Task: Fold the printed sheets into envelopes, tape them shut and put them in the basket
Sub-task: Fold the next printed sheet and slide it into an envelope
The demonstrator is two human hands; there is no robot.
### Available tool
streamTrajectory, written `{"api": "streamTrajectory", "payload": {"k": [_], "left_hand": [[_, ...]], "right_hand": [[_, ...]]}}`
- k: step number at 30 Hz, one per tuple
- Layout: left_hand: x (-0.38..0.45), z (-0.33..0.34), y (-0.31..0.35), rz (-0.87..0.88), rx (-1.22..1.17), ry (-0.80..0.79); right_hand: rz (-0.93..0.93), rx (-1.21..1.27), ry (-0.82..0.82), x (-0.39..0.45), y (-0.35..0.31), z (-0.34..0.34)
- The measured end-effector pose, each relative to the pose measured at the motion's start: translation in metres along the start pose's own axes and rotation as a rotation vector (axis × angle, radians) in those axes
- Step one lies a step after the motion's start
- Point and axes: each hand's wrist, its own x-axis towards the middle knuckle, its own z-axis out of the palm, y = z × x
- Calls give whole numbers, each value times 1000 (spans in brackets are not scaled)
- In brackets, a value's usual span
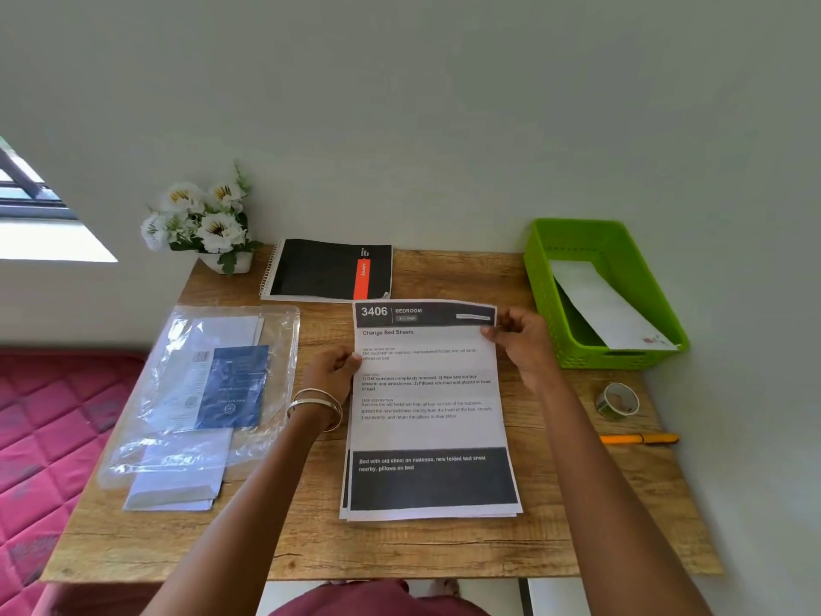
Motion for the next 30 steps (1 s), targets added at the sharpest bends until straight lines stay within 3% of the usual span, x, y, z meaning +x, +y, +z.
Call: {"api": "streamTrajectory", "payload": {"k": [5,10,13,17,23,30], "left_hand": [[3,-2,-4,-44,-36,24],[-3,-3,4,-83,-174,12],[-6,-3,6,-68,-145,-39],[-8,1,4,-26,-49,38],[-9,7,0,111,160,94],[-6,12,-6,97,134,152]], "right_hand": [[-113,-162,-68,-15,14,-8],[-381,-728,-117,-25,47,-15],[-273,-990,-185,-32,45,-5],[-368,-941,-212,-45,32,30],[-481,-1105,-486,-53,26,104],[-336,-1227,-429,-49,46,83]]}}
